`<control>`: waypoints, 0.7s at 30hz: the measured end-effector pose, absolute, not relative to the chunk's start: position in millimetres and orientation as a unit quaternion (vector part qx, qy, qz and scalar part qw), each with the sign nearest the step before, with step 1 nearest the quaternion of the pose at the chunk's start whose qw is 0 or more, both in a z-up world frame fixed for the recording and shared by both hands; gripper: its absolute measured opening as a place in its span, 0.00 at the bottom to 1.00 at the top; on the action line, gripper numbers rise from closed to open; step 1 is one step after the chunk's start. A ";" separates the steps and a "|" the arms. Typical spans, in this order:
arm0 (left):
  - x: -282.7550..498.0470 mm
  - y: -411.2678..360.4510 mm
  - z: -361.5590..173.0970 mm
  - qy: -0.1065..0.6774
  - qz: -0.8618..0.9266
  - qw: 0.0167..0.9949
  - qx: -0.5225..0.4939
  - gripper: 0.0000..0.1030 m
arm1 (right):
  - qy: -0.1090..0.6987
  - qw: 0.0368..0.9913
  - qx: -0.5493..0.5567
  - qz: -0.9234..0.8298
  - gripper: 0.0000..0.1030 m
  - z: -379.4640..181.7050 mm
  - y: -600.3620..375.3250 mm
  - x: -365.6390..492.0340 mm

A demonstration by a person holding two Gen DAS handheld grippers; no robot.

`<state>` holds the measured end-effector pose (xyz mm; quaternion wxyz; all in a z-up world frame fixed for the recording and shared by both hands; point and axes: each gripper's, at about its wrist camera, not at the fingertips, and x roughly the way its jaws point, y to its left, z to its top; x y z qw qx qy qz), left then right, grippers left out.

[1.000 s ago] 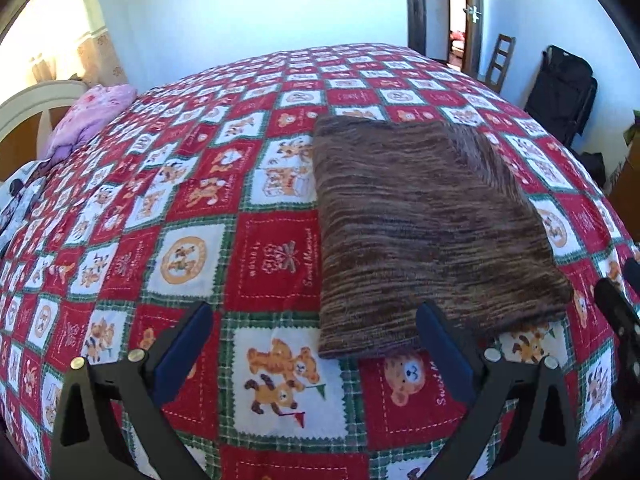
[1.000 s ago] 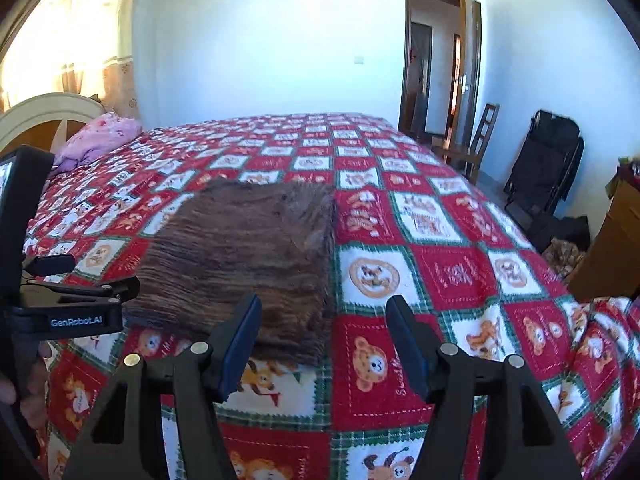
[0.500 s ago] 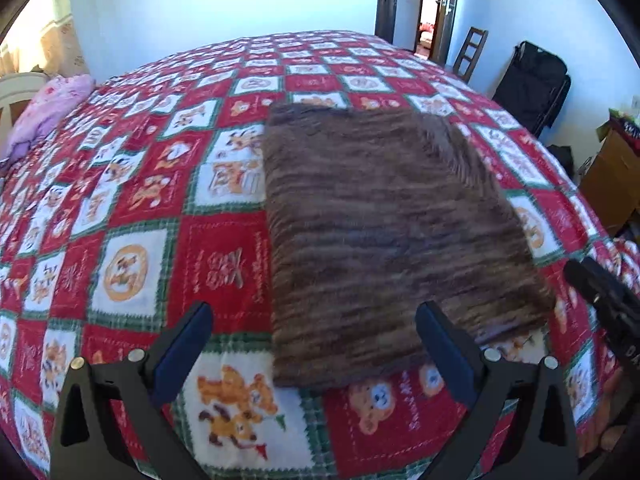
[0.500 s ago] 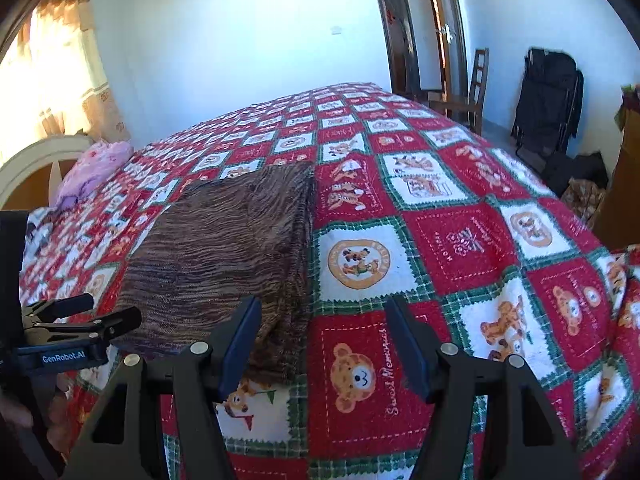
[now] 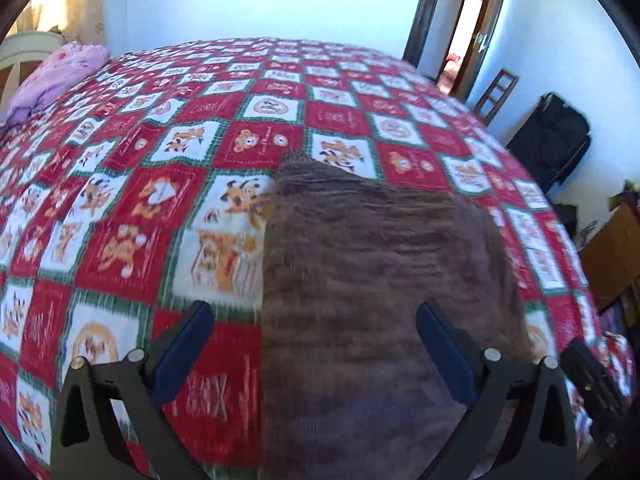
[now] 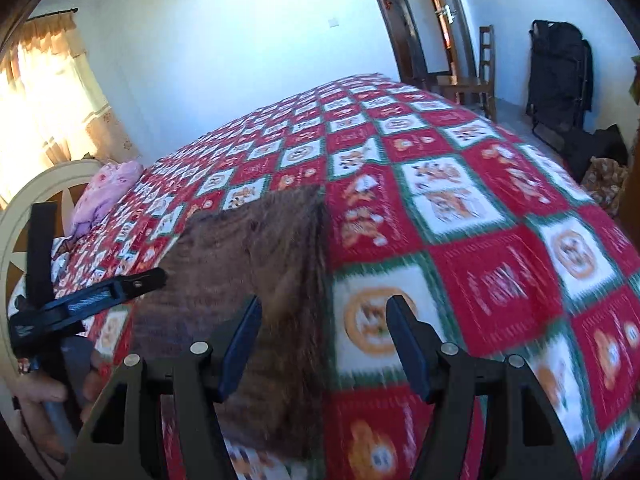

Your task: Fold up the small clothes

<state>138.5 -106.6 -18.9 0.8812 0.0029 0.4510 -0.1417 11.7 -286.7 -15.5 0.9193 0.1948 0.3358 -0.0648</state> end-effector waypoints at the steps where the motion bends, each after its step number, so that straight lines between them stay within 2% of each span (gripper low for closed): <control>1: 143.3 -110.9 -21.1 0.452 -0.136 0.881 0.013 1.00 | 0.337 0.919 0.194 -0.066 0.64 -15.6 -286.6 18.6; 6: 156.0 -125.6 -39.9 0.456 -0.115 0.881 0.061 1.00 | 0.343 0.920 0.176 -0.073 0.64 -16.5 -282.3 47.4; 17: 162.2 -111.4 -52.4 0.464 -0.143 0.874 -0.007 1.00 | 0.402 0.899 0.149 -0.092 0.64 -49.1 -276.0 127.8; 21: 163.8 -111.3 -54.1 0.460 -0.151 0.875 -0.015 1.00 | 0.397 0.899 0.149 -0.108 0.69 -54.0 -275.2 127.8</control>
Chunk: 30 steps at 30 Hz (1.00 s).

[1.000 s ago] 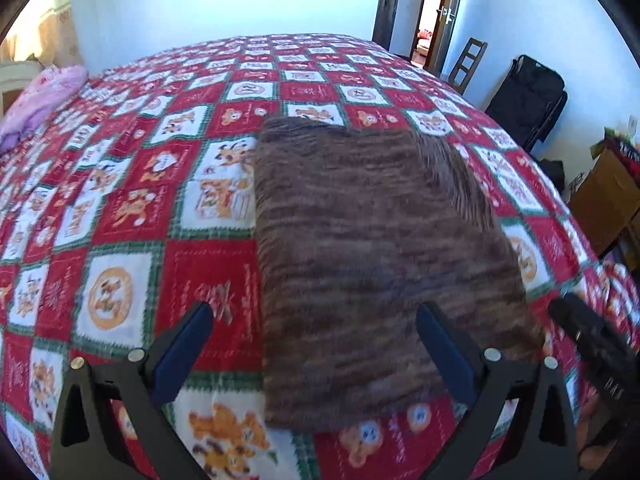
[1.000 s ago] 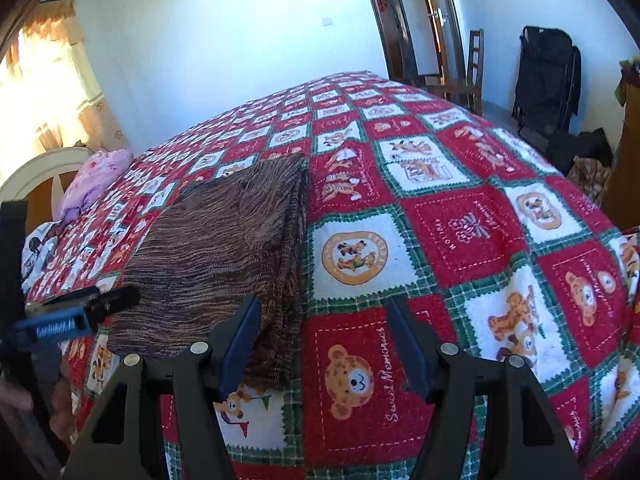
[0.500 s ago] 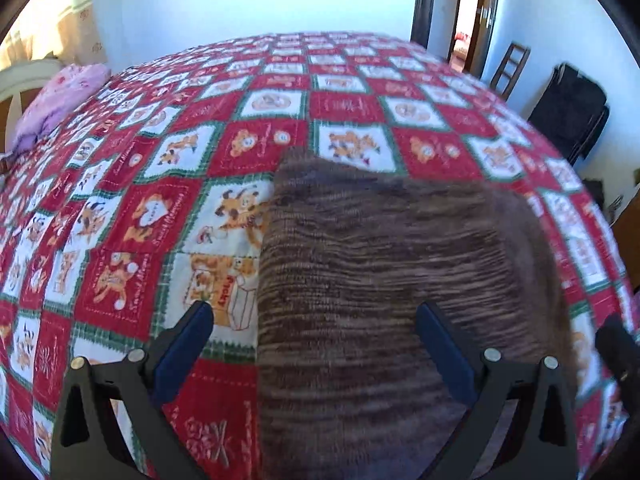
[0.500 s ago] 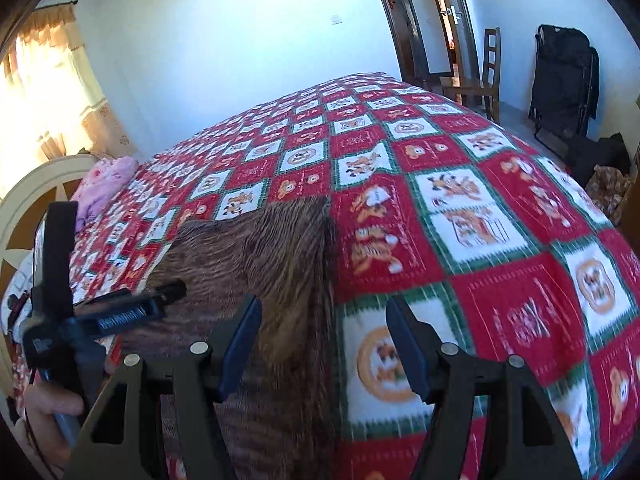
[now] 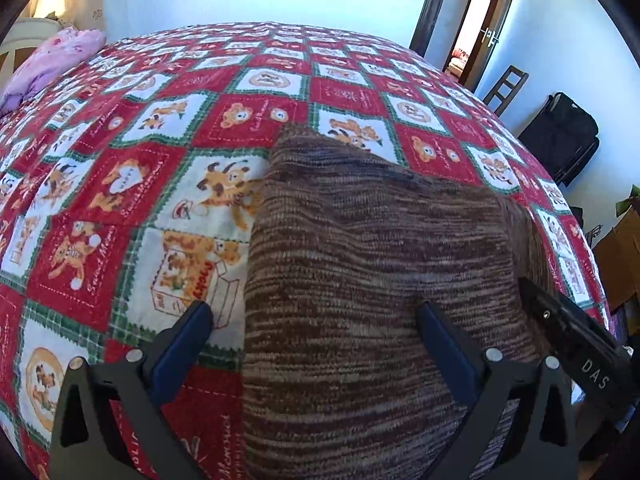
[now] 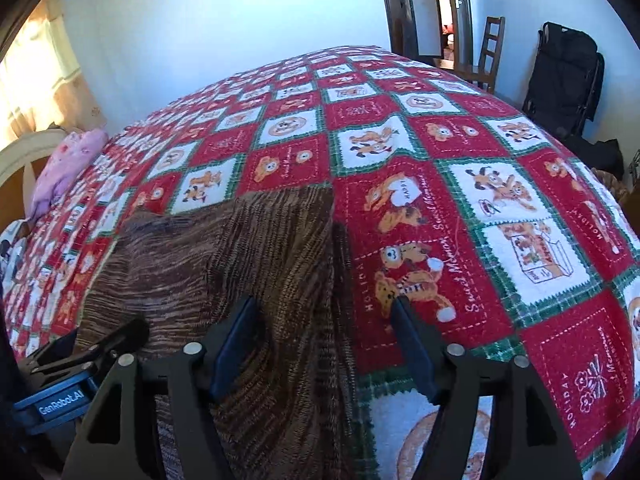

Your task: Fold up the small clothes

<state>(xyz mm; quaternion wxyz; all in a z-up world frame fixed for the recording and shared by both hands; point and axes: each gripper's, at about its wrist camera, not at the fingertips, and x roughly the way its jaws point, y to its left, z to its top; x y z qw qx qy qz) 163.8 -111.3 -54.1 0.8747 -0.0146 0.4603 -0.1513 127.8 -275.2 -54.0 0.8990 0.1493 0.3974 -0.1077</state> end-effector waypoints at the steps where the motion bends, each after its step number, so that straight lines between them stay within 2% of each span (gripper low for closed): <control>1: 163.3 -111.5 -54.1 0.459 -0.151 0.876 -0.014 1.00 | 0.397 0.899 0.150 -0.108 0.69 -54.3 -275.5 127.1; 25: 161.9 -110.2 -55.1 0.450 -0.151 0.880 -0.015 1.00 | 0.401 0.901 0.120 -0.115 0.69 -54.4 -269.0 130.7; 26: 162.4 -109.9 -55.2 0.451 -0.152 0.879 -0.016 1.00 | 0.401 0.902 0.117 -0.110 0.62 -54.3 -267.3 131.7; 27: 162.7 -109.1 -55.4 0.451 -0.154 0.879 -0.017 1.00 | 0.399 0.905 0.113 -0.094 0.49 -53.7 -264.6 132.1; 29: 164.2 -107.4 -55.9 0.453 -0.161 0.877 -0.022 1.00 | 0.396 0.911 0.091 -0.076 0.35 -51.7 -254.6 132.5; 30: 164.4 -106.6 -56.0 0.453 -0.163 0.876 -0.025 1.00 | 0.396 0.912 0.073 -0.075 0.32 -50.7 -248.6 133.5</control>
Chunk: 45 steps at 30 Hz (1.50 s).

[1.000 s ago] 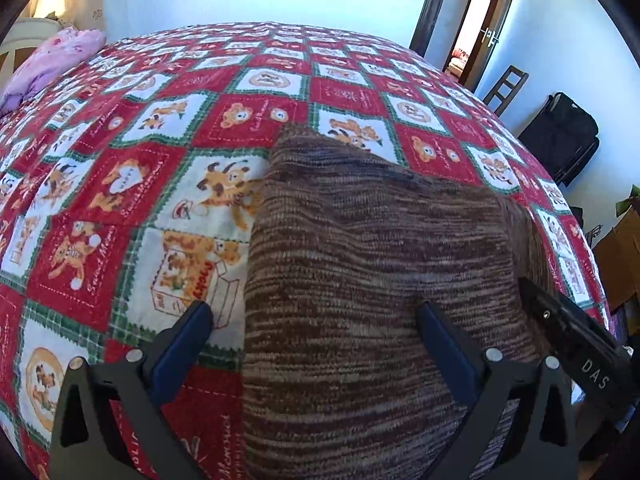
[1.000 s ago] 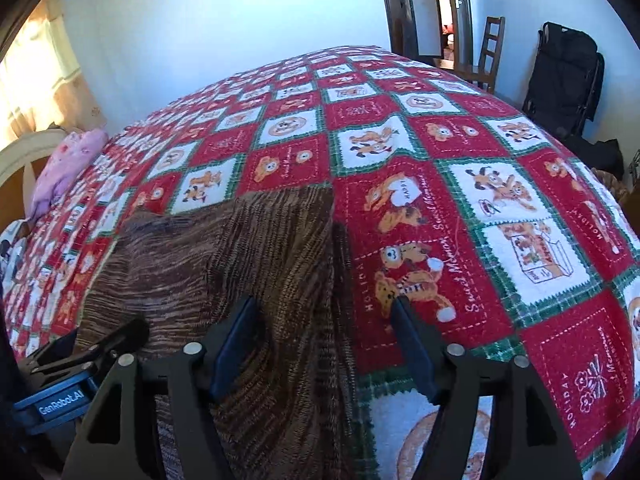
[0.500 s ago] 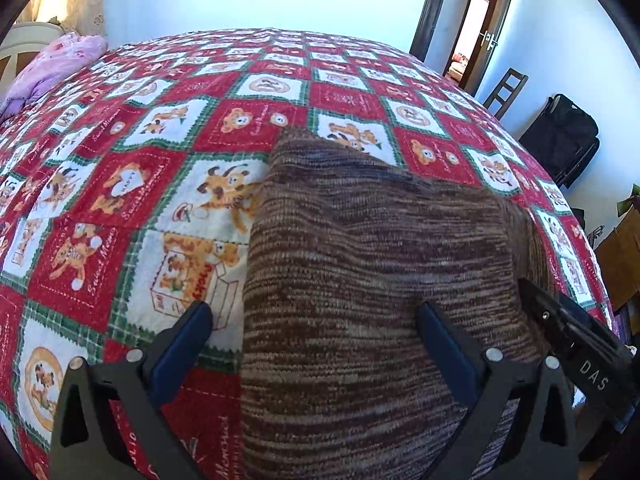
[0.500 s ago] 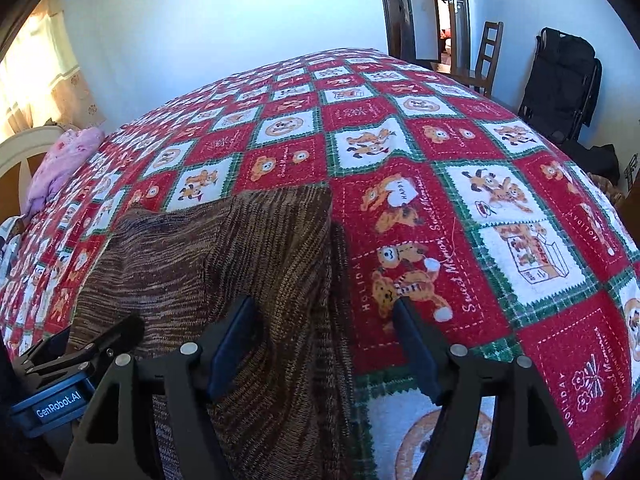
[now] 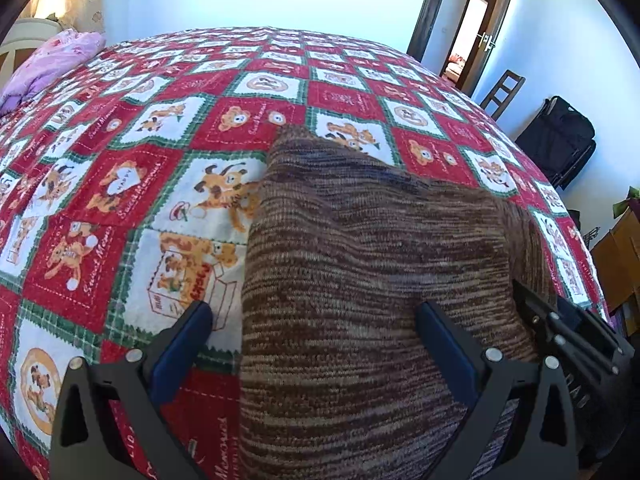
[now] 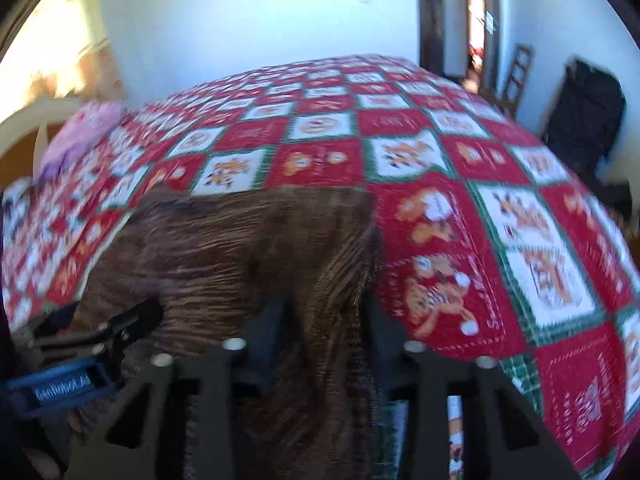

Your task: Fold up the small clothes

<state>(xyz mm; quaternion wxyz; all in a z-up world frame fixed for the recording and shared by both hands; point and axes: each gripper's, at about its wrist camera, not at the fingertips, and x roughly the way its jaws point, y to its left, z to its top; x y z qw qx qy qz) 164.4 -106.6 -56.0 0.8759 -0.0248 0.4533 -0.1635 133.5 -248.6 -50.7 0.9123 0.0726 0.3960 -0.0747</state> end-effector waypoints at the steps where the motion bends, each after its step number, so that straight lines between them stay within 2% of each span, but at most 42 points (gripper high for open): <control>1: 164.4 -105.8 -56.1 0.453 -0.165 0.876 -0.027 1.00 | 0.396 0.913 0.058 -0.077 0.32 -50.0 -244.1 134.3; 4: 163.1 -105.9 -55.8 0.450 -0.168 0.877 -0.028 0.99 | 0.391 0.914 0.077 -0.071 0.32 -50.7 -249.0 132.6; 5: 163.2 -105.9 -55.8 0.450 -0.168 0.877 -0.028 0.99 | 0.389 0.914 0.098 -0.065 0.37 -52.0 -255.7 131.0; 6: 163.0 -106.1 -55.9 0.450 -0.167 0.877 -0.028 0.99 | 0.388 0.911 0.125 -0.063 0.48 -54.1 -264.7 129.5; 9: 163.2 -105.7 -55.9 0.450 -0.168 0.877 -0.029 0.99 | 0.380 0.901 0.207 -0.037 0.53 -62.1 -288.2 125.1; 15: 162.8 -103.4 -55.7 0.448 -0.177 0.876 -0.039 0.96 | 0.364 0.894 0.260 0.018 0.67 -66.3 -298.7 124.7; 19: 163.0 -102.2 -56.0 0.446 -0.178 0.876 -0.043 0.95 | 0.363 0.890 0.272 0.039 0.67 -68.7 -300.9 125.8; 22: 163.1 -101.7 -56.1 0.446 -0.178 0.876 -0.045 0.94 | 0.377 0.895 0.235 0.027 0.64 -65.5 -289.0 129.7; 23: 163.1 -101.6 -56.2 0.445 -0.178 0.876 -0.045 0.92 | 0.381 0.897 0.222 0.027 0.55 -64.2 -283.7 131.4; 24: 162.9 -101.4 -56.0 0.443 -0.178 0.877 -0.046 0.88 | 0.381 0.898 0.217 0.035 0.43 -63.9 -281.2 131.9; 28: 160.7 -101.0 -54.6 0.432 -0.194 0.879 -0.051 0.67 | 0.381 0.899 0.210 0.055 0.32 -65.2 -275.9 132.7; 29: 159.9 -101.7 -54.1 0.429 -0.198 0.880 -0.050 0.65 | 0.379 0.900 0.209 0.056 0.29 -65.2 -275.5 132.0; 33: 158.5 -102.2 -53.0 0.423 -0.199 0.883 -0.048 0.58 | 0.374 0.908 0.182 0.046 0.26 -62.1 -267.8 129.1; 36: 156.6 -101.6 -51.7 0.414 -0.199 0.887 -0.048 0.48 | 0.371 0.914 0.161 0.035 0.25 -60.1 -261.9 128.6; 38: 155.2 -103.1 -50.5 0.409 -0.198 0.890 -0.042 0.46 | 0.369 0.916 0.151 0.029 0.24 -58.6 -260.2 127.4; 41: 156.2 -102.7 -51.6 0.412 -0.198 0.889 -0.044 0.47 | 0.368 0.917 0.153 0.028 0.24 -58.6 -261.6 127.1; 45: 160.2 -100.6 -54.7 0.422 -0.200 0.883 -0.057 0.54 | 0.370 0.912 0.173 0.035 0.24 -61.2 -266.6 128.0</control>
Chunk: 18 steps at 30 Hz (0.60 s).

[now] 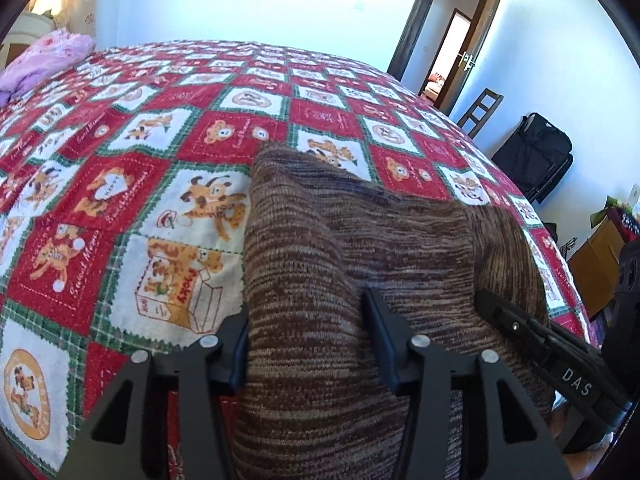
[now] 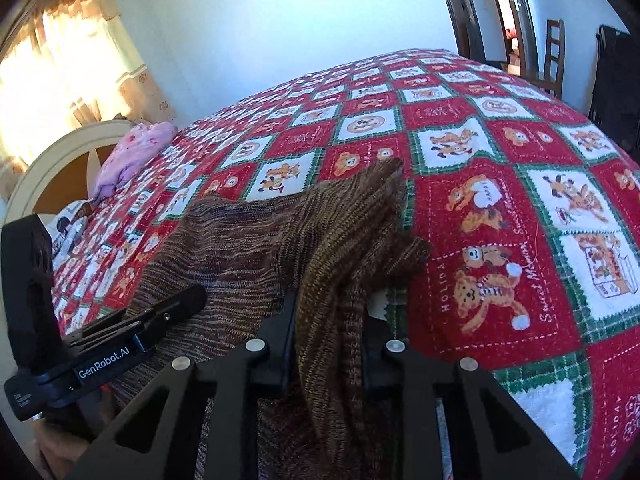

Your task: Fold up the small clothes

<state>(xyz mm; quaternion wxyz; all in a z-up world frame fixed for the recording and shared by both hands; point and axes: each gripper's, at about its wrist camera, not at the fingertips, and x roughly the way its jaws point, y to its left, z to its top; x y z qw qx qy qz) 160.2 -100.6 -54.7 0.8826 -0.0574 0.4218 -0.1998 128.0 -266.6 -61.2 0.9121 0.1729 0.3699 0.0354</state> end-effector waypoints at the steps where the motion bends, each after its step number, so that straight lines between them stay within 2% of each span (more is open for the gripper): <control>1: 161.1 -100.3 -55.3 0.424 -0.202 0.881 -0.061 0.56 | 0.371 0.910 0.179 0.039 0.25 -62.3 -268.2 128.6; 4: 162.3 -100.6 -56.5 0.428 -0.206 0.878 -0.066 0.59 | 0.376 0.899 0.216 0.051 0.29 -68.6 -278.0 131.3; 7: 161.0 -100.0 -55.6 0.422 -0.210 0.879 -0.070 0.46 | 0.372 0.896 0.233 0.056 0.27 -70.1 -281.9 130.3; 12: 160.7 -97.8 -53.4 0.417 -0.211 0.880 -0.080 0.37 | 0.365 0.922 0.131 0.004 0.20 -54.3 -250.3 125.5; 18: 146.3 -104.8 -35.1 0.404 -0.201 0.891 -0.047 0.27 | 0.328 0.942 0.057 -0.034 0.19 -29.9 -224.4 106.7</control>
